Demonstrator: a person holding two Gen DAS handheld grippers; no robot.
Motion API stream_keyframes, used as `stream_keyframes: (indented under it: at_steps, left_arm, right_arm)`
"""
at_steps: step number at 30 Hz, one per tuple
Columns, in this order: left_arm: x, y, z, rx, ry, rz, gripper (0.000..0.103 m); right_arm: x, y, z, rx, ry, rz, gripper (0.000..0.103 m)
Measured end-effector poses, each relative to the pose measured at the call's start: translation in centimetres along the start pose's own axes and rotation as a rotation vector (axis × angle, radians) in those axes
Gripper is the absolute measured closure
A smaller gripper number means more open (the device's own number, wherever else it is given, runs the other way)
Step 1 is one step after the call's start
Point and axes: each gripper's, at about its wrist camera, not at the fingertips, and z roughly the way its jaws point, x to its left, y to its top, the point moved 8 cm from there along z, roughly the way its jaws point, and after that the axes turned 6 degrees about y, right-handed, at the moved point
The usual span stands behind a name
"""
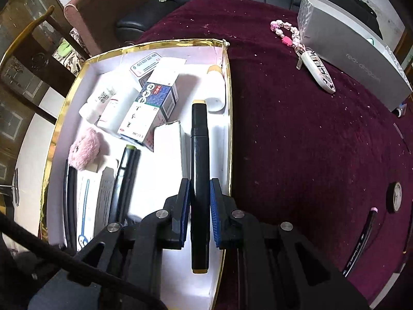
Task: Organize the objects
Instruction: 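Carry the lipstick and marker over the tray with both grippers, then lower and open both grippers to release the lipstick and marker in the tray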
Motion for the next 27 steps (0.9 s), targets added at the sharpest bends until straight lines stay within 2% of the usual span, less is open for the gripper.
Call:
stream_keyframes:
  at_steps: [27]
  left_arm:
    - [-0.3,-1.6,1.4,-0.022,0.099,0.063,0.089]
  right_arm:
    - [1.5,-1.3,2.4,0.048,0.038,-0.006,0.09]
